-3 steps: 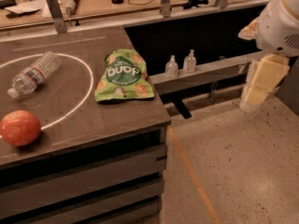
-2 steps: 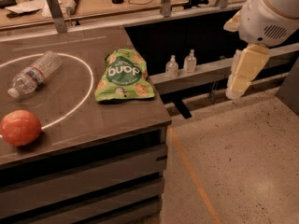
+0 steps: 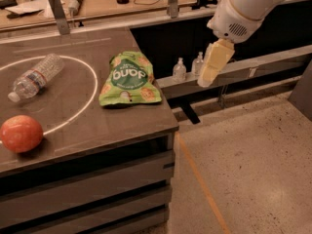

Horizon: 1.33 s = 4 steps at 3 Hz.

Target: Move green rice chip bag near apple

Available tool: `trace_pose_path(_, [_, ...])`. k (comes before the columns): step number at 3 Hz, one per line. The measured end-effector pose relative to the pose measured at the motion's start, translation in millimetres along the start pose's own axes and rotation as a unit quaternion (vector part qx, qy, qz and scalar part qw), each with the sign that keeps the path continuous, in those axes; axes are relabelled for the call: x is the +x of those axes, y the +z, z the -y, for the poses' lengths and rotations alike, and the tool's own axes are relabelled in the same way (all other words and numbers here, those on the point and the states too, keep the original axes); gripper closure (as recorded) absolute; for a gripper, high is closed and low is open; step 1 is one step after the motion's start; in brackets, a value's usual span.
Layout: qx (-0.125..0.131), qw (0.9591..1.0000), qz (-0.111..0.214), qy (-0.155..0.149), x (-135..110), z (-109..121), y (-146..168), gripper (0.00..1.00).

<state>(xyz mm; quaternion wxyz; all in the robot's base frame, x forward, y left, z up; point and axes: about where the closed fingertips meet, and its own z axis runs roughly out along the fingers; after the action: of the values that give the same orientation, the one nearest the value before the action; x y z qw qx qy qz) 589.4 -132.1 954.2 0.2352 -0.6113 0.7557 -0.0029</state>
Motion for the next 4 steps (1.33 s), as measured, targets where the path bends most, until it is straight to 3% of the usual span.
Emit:
trace_pose_path(1, [-0.009,0.9986,0.031,0.042,-17.0,12.9,32.4,0.00])
trace_pose_path(2, [-0.029,0.9958,0.057,0.066,-45.7,13.4,59.7,0.00])
trace_pose_path(4, [-0.082,0.9904,0.081,0.076,-107.9,-14.0,96.5,0.00])
